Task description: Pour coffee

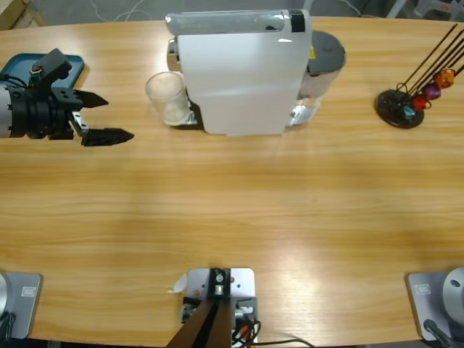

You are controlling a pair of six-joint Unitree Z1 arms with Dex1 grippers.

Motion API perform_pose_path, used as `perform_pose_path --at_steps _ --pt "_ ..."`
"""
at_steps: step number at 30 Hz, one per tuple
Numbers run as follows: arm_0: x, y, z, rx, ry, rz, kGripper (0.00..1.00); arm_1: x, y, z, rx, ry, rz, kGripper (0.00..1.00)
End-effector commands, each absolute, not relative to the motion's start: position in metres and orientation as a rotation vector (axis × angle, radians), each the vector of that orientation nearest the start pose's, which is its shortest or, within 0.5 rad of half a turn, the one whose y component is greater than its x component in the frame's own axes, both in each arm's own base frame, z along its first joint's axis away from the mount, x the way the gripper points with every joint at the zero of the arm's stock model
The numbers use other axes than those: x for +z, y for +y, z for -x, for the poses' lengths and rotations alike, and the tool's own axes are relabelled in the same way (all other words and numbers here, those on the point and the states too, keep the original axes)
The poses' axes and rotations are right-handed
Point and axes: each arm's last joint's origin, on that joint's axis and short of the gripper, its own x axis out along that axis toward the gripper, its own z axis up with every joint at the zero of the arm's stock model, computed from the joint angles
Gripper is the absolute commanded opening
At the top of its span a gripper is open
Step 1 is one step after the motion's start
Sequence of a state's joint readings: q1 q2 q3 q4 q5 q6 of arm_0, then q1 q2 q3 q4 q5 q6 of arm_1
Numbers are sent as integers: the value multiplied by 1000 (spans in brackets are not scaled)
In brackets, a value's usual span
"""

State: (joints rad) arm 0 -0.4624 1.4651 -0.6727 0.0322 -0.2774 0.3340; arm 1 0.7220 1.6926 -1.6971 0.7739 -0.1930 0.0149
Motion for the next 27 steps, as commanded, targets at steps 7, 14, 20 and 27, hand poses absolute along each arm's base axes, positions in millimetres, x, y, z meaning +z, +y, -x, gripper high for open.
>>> perform_pose_path --at_steps 7,14,20,27 --pt "245 -117 -197 -839 729 -397 1000 410 220 -254 533 838 317 1000" --pt "248 -115 -196 -831 720 -385 1000 408 218 -252 529 866 324 1000" --pt "251 -115 -195 -849 706 -382 1000 421 212 -230 552 859 327 1000" --pt "257 -113 -195 -847 662 -388 1000 436 195 -167 625 864 336 1000"
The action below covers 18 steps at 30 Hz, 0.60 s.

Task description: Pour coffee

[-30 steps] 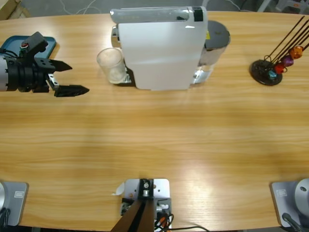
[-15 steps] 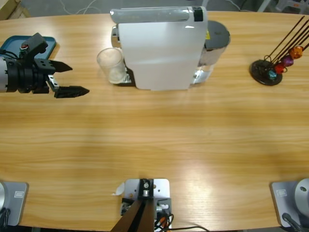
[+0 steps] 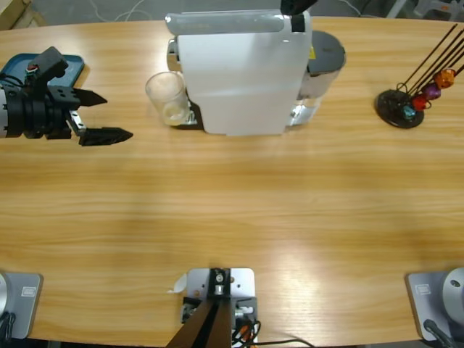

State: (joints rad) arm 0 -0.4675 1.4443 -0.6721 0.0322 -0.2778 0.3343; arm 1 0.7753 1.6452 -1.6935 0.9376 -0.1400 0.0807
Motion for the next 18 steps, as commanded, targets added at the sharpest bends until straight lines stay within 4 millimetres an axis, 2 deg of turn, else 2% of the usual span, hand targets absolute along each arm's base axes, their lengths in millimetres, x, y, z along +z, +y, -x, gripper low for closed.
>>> perform_pose_path --at_steps 1,5,9,13,16,18 --pt "256 -114 -197 -851 661 -386 1000 434 190 -154 628 871 332 1000" --pt "249 -122 -204 -886 678 -378 1000 424 173 -121 638 904 291 1000" --pt "244 -127 -209 -934 689 -368 1000 408 161 -100 670 964 271 1000" --pt "251 -126 -206 -963 630 -403 1000 397 159 -96 676 988 272 1000" --pt "255 -123 -205 -948 616 -406 1000 367 157 -93 704 1041 278 1000" --pt "256 -123 -204 -955 605 -407 1000 354 151 -88 723 1044 266 1000"
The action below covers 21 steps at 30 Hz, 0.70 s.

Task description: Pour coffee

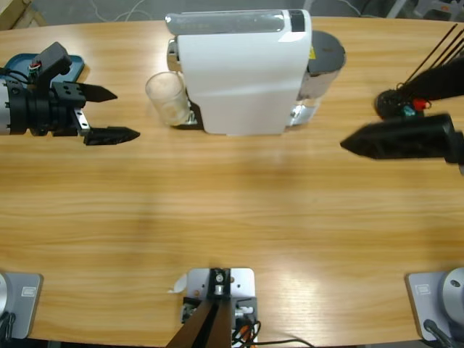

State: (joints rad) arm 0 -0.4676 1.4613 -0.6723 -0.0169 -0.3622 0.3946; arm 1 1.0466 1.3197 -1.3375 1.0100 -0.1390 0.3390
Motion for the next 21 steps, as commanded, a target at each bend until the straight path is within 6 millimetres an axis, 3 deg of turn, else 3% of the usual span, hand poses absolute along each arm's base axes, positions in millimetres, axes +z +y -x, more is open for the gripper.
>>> perform_pose_path --at_steps 1,6,21 --pt "256 -123 -205 -957 604 -407 1000 351 147 -86 726 1039 262 1000" --pt "251 -122 -206 -949 629 -403 1000 342 144 -84 725 1030 250 1000" --pt "247 -122 -210 -929 652 -403 1000 347 134 -79 708 1044 259 1000"
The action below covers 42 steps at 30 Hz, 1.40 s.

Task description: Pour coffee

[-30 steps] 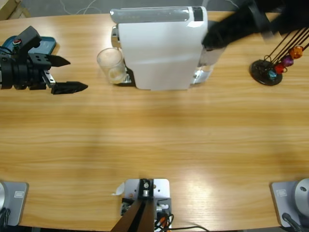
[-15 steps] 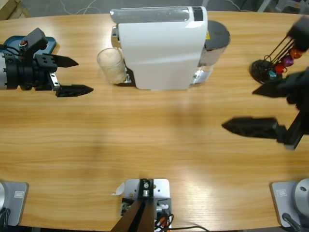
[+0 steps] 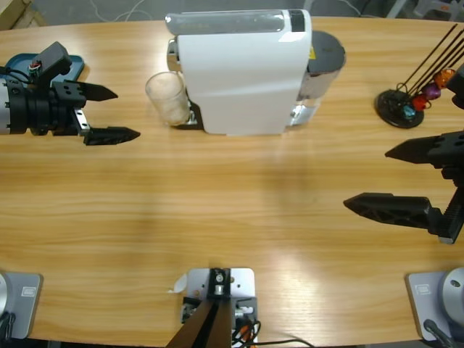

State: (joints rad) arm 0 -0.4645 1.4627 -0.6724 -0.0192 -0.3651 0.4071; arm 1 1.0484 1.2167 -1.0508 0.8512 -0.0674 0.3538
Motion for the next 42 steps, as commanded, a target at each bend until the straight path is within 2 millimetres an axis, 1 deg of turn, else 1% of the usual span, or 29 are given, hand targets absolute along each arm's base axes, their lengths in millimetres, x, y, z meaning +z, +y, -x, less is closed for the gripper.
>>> perform_pose_path --at_steps 1,6,12,23,31,36,42 --pt "247 -122 -209 -928 650 -406 1000 347 133 -79 708 1046 261 1000" --pt "252 -121 -206 -932 629 -410 1000 347 132 -78 711 1042 265 1000" --pt "257 -119 -197 -940 608 -413 1000 348 133 -79 697 1033 269 1000" --pt "264 -115 -191 -933 591 -408 1000 348 133 -81 682 1022 274 1000" --pt "265 -114 -189 -932 591 -406 1000 349 135 -82 677 1000 267 1000" --pt "266 -113 -187 -932 597 -408 1000 354 135 -88 594 922 244 1000" --pt "266 -113 -187 -932 596 -408 1000 353 141 -93 556 911 226 1000"
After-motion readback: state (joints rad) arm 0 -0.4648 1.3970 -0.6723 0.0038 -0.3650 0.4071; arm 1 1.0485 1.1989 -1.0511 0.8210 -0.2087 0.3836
